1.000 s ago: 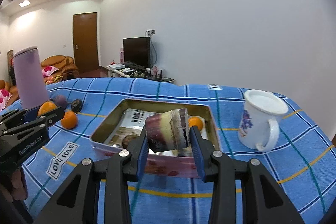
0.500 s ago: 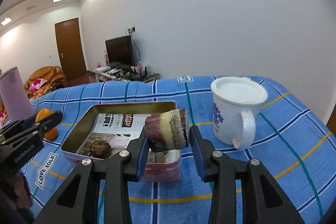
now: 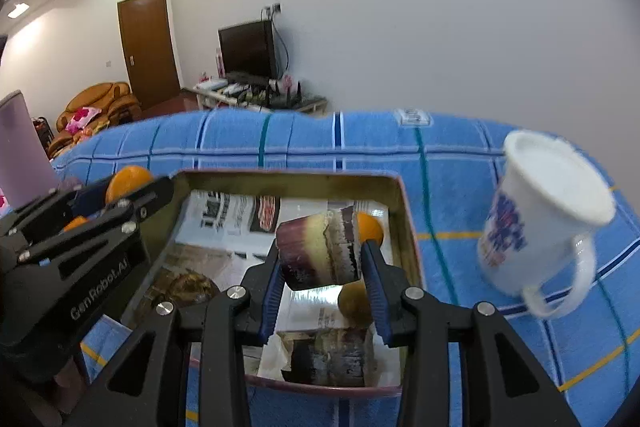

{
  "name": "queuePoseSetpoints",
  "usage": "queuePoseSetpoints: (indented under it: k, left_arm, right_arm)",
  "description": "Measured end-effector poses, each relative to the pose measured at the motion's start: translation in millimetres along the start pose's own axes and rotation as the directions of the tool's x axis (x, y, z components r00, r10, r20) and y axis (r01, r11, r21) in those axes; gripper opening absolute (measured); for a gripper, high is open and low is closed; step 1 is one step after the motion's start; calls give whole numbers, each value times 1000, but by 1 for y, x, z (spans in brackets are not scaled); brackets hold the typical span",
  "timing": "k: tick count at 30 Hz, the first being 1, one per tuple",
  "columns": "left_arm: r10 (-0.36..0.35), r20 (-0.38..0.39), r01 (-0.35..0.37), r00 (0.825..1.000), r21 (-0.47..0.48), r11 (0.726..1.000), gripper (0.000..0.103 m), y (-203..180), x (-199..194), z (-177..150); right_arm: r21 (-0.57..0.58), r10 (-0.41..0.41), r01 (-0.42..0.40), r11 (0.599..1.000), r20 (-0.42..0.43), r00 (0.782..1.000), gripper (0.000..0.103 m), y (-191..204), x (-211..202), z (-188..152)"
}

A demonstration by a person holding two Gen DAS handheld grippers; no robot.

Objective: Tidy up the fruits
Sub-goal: 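Open the left tool to drop the orange while the right tool drops the roll into the tin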

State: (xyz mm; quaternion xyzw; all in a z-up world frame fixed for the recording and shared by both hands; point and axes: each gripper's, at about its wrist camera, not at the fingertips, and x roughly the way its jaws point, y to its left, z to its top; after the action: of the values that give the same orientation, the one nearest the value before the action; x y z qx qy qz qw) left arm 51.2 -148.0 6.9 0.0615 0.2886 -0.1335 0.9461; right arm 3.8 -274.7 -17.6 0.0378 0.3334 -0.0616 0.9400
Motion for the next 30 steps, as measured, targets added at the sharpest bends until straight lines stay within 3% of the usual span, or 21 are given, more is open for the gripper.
queuePoseSetpoints:
  k: [15,24,27,30]
  left_arm:
    - [-13,-96,14,995,2,1000,38,-6,32,-2]
    - [-17,-96,17,995,-1,1000,40,-3,34,1]
    - [-40,-89,41,995,7,999,53,-5,31,-1]
    - [-54,-54,56,997,39,998,75,-14,22,-3]
  right_arm:
    - [12,80,-80,997,-58,995,40,-5,16,4]
    - [45,132,-132,990,-4,991,61,-10,3,0]
    - [71,129,-132,989,48,991,62,-15,-9,-2]
    - [96,78,-88,991,104,992,63,-20,-23,-4]
